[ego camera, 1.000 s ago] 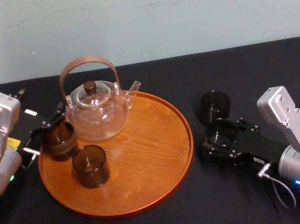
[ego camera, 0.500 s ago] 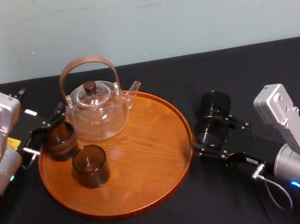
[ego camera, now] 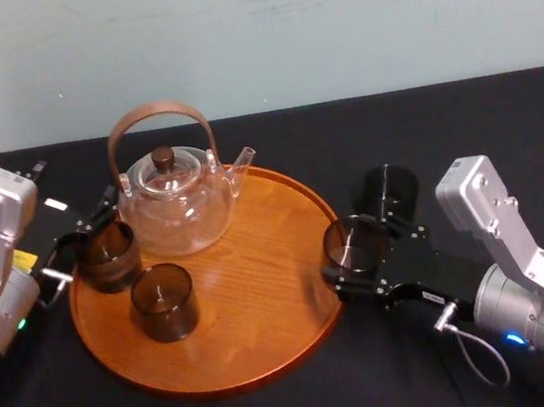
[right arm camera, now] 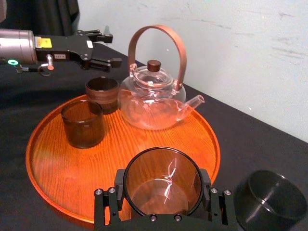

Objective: Pick up the glass from the table and place it on the tray.

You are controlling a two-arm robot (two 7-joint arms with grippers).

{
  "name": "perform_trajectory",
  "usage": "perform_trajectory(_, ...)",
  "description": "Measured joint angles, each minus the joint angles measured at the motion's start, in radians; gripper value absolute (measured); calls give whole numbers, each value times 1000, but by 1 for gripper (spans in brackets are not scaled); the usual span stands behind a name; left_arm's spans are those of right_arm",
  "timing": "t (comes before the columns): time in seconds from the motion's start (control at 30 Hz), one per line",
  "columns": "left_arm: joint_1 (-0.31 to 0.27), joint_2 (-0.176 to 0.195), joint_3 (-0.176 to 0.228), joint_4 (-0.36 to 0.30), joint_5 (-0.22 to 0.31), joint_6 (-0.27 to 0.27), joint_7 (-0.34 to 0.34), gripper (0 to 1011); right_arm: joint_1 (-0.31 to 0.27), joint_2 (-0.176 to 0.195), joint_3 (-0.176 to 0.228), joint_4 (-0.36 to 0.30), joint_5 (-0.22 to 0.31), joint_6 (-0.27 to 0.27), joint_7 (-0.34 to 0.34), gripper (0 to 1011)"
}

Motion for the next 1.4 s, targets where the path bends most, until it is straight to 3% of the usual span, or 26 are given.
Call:
perform_trajectory(0.4, 0, 0, 0, 0, 0, 0, 0, 1001, 40, -19, -48, 16, -17, 7, 4, 911)
perform_trajectory(0.97, 0, 0, 0, 0, 0, 0, 0, 1001, 107, -75, -139, 81, -64, -7, 23, 909)
perform_trajectory(1.4, 0, 0, 0, 0, 0, 0, 0, 1001, 140, -107, -179, 128, -85, -25, 34, 909)
